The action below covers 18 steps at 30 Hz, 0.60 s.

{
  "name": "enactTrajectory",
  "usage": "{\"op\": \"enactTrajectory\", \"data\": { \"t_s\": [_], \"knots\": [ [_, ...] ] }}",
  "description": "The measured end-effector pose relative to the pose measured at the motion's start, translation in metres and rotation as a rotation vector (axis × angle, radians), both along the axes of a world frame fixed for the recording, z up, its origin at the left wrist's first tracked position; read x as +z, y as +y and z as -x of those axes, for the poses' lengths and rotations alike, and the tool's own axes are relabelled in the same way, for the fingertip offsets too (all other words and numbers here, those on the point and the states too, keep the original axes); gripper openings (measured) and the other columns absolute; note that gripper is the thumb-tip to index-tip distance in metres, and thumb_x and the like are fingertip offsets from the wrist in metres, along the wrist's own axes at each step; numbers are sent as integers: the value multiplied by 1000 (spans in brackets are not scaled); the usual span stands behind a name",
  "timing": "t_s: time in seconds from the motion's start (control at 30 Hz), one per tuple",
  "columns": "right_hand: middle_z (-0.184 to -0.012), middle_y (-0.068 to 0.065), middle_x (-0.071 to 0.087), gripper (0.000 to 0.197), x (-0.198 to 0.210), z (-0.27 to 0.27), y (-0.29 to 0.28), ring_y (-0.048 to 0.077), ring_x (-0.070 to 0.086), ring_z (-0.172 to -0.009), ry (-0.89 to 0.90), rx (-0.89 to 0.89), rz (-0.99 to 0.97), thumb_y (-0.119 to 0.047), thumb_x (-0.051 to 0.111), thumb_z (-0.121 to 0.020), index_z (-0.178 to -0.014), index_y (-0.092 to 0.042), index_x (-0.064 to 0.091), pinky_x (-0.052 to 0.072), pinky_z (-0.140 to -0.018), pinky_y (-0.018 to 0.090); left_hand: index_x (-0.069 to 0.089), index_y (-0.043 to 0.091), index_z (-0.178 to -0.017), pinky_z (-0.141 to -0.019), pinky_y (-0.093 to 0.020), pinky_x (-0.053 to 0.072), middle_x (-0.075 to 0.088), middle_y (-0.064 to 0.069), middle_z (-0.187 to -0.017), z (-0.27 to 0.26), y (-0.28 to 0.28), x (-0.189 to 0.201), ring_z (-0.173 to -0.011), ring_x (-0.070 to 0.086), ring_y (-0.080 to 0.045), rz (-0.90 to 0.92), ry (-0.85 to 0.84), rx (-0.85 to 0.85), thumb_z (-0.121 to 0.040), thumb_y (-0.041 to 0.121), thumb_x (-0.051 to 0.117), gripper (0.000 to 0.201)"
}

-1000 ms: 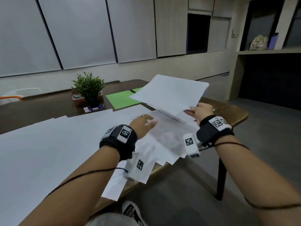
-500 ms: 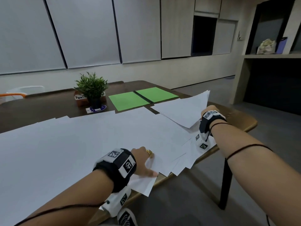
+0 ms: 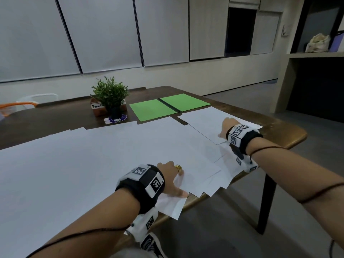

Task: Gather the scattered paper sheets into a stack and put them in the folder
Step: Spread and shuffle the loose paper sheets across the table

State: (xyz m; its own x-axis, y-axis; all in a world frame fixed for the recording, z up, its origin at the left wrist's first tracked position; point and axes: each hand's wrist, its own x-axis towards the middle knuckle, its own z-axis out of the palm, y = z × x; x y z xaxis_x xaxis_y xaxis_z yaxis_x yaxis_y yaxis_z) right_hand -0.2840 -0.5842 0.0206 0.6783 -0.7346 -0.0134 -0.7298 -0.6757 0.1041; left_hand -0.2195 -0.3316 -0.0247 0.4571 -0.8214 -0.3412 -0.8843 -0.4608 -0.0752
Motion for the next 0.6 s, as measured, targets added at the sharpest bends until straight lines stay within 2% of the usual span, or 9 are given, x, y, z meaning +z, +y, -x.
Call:
{"op": "enactTrajectory", "data": {
  "t_s": [0.03, 0.1, 0.2, 0.27, 0.37, 0.43, 0.5, 0.53, 0.6],
  "knots": [
    [-109, 12, 64, 31, -3, -3, 9, 30, 61, -100, -37, 46, -47, -29, 62, -88, -104, -3, 60, 49, -79, 29, 29, 31, -142, -99, -46, 40, 38, -1, -136, -1, -2, 0, -122, 43, -28, -14, -9, -5, -73, 72, 55, 84],
    [-94, 14, 60, 33, -13, -5, 30, 29, 58, -86, -55, 80, -238, -33, 63, -88, -99, -2, 60, 47, -66, 28, 28, 29, -143, -100, -45, 40, 37, -3, -136, -1, -2, 1, -121, 43, -29, -48, -29, -16, -74, 72, 54, 85],
    [-71, 11, 58, 38, -26, -7, 57, 28, 56, -74, -53, 43, -512, -35, 67, -85, -78, 0, 56, 52, -73, 37, 25, 29, -144, -99, -43, 40, 36, -4, -138, 3, 0, 4, -122, 43, -30, -44, -33, -17, -76, 69, 55, 85],
    [-57, 4, 56, 44, -24, -6, 70, 24, 55, -65, -42, 49, -478, -44, 65, -84, -65, -7, 49, 48, -72, 34, 23, 28, -147, -103, -40, 37, 36, -4, -141, 3, 5, 7, -126, 42, -28, -12, 11, -21, -80, 58, 61, 82],
    [-75, 2, 58, 40, -17, -3, 83, 23, 56, -75, -20, 80, -464, -48, 69, -78, -69, -15, 49, 42, -71, 28, 26, 23, -147, -106, -32, 31, 39, -4, -144, -4, 18, 15, -130, 40, -23, 50, 132, -19, -83, 31, 69, 77],
    [-78, 1, 61, 34, -18, -5, 87, 20, 57, -70, 7, 104, -463, -44, 71, -78, -67, -17, 52, 43, -67, 26, 30, 20, -145, -108, -31, 30, 40, -3, -144, -16, 36, 19, -130, 39, -22, 91, 159, 15, -78, 26, 75, 80],
    [-65, -3, 60, 28, -16, -5, 95, 14, 54, -58, 10, 146, -459, -35, 67, -85, -68, -17, 52, 42, -54, 23, 33, 20, -143, -109, -33, 32, 38, -1, -145, -34, 61, 20, -130, 39, -22, 142, 117, 113, -70, 30, 81, 87],
    [-63, -5, 59, 24, -16, -6, 99, 10, 51, -50, 0, 152, -470, -31, 64, -88, -74, -15, 52, 39, -47, 20, 29, 21, -145, -110, -35, 31, 33, 0, -148, -43, 76, 20, -133, 35, -22, 151, 92, 181, -67, 35, 83, 96],
    [-85, -3, 52, 19, -13, -8, 107, 6, 42, -49, -29, 169, -470, -30, 59, -91, -93, -16, 46, 34, -45, 15, 17, 22, -149, -112, -37, 28, 24, -2, -153, -59, 108, 19, -138, 29, -23, 114, 63, 296, -61, 49, 83, 113]
  ]
}}
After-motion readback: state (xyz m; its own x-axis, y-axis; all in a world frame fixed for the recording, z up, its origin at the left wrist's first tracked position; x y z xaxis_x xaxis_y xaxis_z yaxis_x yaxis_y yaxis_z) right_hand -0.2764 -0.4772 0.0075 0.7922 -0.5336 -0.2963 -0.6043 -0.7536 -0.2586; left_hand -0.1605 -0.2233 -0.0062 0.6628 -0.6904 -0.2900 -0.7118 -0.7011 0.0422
